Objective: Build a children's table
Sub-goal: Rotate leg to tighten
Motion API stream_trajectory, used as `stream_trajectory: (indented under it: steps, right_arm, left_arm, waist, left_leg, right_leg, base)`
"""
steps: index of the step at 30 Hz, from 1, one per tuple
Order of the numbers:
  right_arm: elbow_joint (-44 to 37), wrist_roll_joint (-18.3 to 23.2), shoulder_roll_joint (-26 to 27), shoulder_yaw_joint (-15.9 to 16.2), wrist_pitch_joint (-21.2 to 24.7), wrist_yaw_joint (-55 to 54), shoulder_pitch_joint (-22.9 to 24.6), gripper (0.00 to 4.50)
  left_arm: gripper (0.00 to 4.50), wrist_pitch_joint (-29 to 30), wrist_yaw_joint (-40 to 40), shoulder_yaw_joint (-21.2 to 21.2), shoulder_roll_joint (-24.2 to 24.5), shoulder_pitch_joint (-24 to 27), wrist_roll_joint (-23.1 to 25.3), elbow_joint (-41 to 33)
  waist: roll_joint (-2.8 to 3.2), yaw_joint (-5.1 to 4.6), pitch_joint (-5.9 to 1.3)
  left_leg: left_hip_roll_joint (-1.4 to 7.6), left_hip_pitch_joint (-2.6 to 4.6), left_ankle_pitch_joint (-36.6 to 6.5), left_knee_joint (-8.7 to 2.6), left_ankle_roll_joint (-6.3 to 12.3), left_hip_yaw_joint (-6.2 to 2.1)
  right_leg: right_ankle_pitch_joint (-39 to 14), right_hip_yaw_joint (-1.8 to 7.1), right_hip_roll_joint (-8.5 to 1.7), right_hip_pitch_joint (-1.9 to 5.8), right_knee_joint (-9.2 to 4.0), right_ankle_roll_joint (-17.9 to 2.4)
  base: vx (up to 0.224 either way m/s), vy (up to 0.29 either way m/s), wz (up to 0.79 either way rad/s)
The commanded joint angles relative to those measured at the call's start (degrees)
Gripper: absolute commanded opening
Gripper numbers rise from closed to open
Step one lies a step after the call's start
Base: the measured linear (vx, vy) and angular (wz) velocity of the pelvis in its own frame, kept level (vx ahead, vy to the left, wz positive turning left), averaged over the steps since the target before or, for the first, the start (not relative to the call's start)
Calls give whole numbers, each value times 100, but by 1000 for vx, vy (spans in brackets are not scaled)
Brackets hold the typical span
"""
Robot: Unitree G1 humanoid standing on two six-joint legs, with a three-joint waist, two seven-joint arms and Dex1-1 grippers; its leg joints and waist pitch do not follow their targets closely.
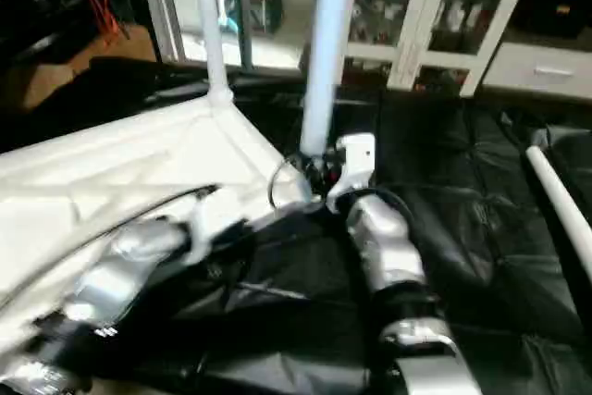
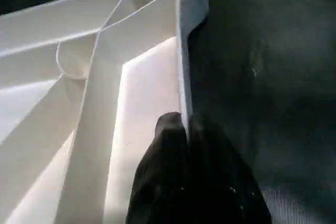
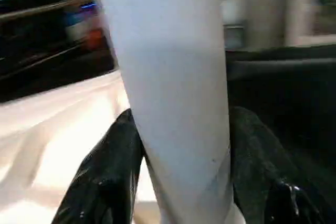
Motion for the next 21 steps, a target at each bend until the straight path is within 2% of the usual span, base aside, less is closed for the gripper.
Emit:
stream_trajectory:
  steps: [1,3,5,6,7,8,9,10,11,12,15,17,18,21]
  right_arm:
    - [722,226,226,-489,94,-679,147,196]
    - [742,278,231,-343,131,-85,39,196]
    - [670,140,103,-129,83,303,-11,196]
    - [536,-14,-130,117,-144,873,13,196]
    - [381,-62,-403,280,-245,1493,61,231]
    - [253,-52,-666,363,-295,2041,102,252]
    - [165,28,-890,343,-263,2425,129,267]
    - [149,91,-1032,284,-225,2641,130,267]
    - [78,221,-1247,217,-104,3077,145,279]
    - [32,307,-1383,175,-19,3371,155,290]
    - [-454,701,-1977,158,556,4600,340,308]
    - [-555,779,-2135,191,669,4847,386,325]
    - [-642,773,-2397,253,662,5121,460,337]
    - [-748,902,-2512,258,863,5468,543,337]
  left_arm:
    - [0,-78,46,-320,-342,-56,-82,109]
    - [0,-364,-243,-464,-267,-3,-93,37]
    - [0,-641,-509,-550,-90,90,-58,-66]
    - [0,-935,-748,-631,204,198,5,-147]
    - [0,-1357,-1099,-703,557,334,-20,-228]
    - [0,-1673,-1407,-736,881,465,-65,-298]
    - [0,-1830,-1609,-694,1128,588,-132,-360]
    - [0,-1907,-1719,-624,1268,670,-184,-386]
    - [0,-1983,-1864,-496,1435,773,-302,-432]
    - [0,-2035,-1956,-411,1537,836,-384,-461]
    - [0,-2108,-2319,-70,1870,1054,-734,-670]
    - [0,-2156,-2369,-20,1970,1093,-810,-699]
    - [0,-2242,-2465,56,2130,1117,-948,-687]
    - [0,-2375,-2403,88,2178,1053,-911,-537]
  waist:
    - [46,-17,-108]
    - [35,-13,-133]
    - [33,-22,-135]
    - [36,-10,-152]
    - [48,-9,-166]
    - [15,-30,-192]
    - [56,-31,-194]
    - [56,-38,-213]
    - [51,-34,-212]
    - [68,-25,-222]
    - [85,1,-225]
    - [56,6,-216]
    - [59,34,-205]
    - [63,108,-189]
  left_leg:
    - [131,112,-2190,-479,-319,-80]
    - [125,11,-2059,-514,-231,-106]
    - [127,8,-2027,-514,-185,-95]
    - [122,-28,-1902,-511,-110,-113]
    - [126,-38,-1861,-499,-63,-116]
    - [123,-109,-1608,-469,58,-116]
    - [127,-107,-1384,-454,164,-92]
    - [134,-91,-1247,-436,212,-77]
    - [127,-108,-1133,-423,260,-73]
    - [140,-114,-909,-407,373,-62]
    - [173,-78,-753,-403,484,-63]
    - [166,-85,-728,-398,551,-44]
    - [159,-79,-758,-399,554,-32]
    - [181,-50,-876,-410,457,-18]
  right_leg:
    - [-1973,261,-416,-33,-717,-904]
    - [-1420,251,-385,39,-675,-870]
    - [-1206,255,-381,33,-658,-916]
    - [-1027,236,-388,91,-655,-921]
    - [-942,244,-399,96,-652,-931]
    - [-565,246,-404,173,-607,-1000]
    - [-275,239,-388,142,-585,-1076]
    - [-67,241,-384,142,-567,-1149]
    - [108,234,-382,149,-546,-1212]
    - [501,219,-370,161,-498,-1352]
    - [874,201,-363,177,-464,-1492]
    - [931,199,-363,174,-464,-1515]
    - [729,200,-378,154,-477,-1520]
    - [338,216,-387,143,-511,-1466]
  base:
    - [0,0,0]
    - [0,0,0]
    - [0,0,0]
    - [0,0,0]
    - [0,0,0]
    - [0,0,0]
    - [0,0,0]
    - [0,0,0]
    - [0,0,0]
    - [0,0,0]
    - [0,0,0]
    - [0,0,0]
    - [0,0,0]
    - [0,0,0]
